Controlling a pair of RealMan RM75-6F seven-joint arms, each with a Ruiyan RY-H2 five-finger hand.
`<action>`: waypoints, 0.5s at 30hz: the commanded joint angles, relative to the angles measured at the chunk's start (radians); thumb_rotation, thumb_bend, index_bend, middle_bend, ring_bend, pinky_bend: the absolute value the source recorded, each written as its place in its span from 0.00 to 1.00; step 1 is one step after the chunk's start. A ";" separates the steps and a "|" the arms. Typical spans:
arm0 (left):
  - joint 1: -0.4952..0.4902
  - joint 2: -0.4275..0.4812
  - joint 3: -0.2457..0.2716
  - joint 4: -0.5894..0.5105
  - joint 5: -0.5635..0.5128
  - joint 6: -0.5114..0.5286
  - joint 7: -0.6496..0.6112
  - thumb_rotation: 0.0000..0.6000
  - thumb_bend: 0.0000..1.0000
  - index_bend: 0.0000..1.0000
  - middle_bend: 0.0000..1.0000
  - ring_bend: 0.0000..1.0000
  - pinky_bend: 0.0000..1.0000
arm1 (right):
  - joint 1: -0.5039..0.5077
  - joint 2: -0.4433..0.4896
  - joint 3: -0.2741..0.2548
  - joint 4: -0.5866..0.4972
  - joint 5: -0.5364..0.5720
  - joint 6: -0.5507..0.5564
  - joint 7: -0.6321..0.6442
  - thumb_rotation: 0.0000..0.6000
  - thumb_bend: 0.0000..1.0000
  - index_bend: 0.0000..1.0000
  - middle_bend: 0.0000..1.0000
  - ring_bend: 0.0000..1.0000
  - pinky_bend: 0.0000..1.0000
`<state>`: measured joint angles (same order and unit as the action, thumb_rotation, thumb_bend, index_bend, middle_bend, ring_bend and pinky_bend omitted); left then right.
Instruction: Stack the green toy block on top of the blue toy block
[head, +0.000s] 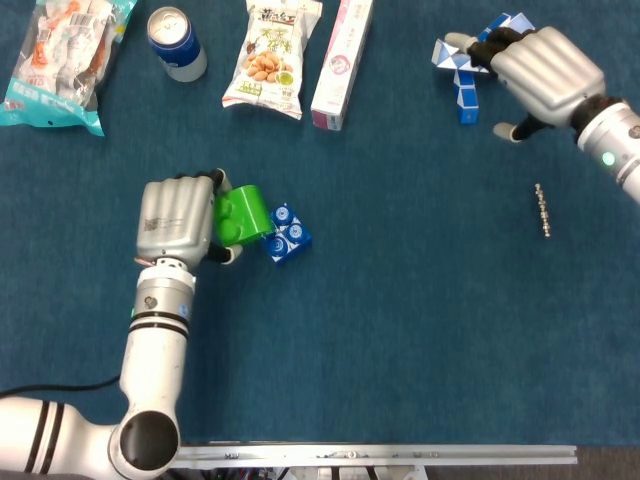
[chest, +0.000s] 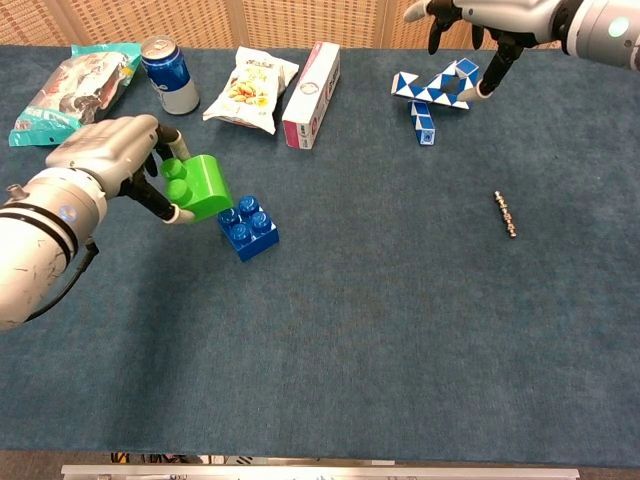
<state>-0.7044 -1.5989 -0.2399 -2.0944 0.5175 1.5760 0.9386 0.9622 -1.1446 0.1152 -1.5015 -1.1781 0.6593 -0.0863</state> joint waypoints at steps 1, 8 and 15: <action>-0.007 -0.011 0.000 0.000 0.000 0.003 0.004 1.00 0.15 0.46 0.45 0.36 0.42 | -0.004 0.000 0.001 0.005 -0.010 -0.004 0.010 1.00 0.16 0.00 0.32 0.18 0.37; -0.024 -0.044 -0.003 0.016 -0.019 0.003 0.018 1.00 0.15 0.47 0.45 0.36 0.43 | -0.014 0.007 0.004 0.016 -0.030 -0.010 0.032 1.00 0.16 0.00 0.32 0.18 0.37; -0.047 -0.089 -0.019 0.046 -0.055 0.016 0.042 1.00 0.15 0.46 0.45 0.36 0.43 | -0.022 0.013 0.007 0.026 -0.046 -0.015 0.054 1.00 0.16 0.00 0.32 0.18 0.37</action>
<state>-0.7476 -1.6832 -0.2567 -2.0532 0.4651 1.5882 0.9772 0.9411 -1.1323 0.1224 -1.4762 -1.2229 0.6448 -0.0330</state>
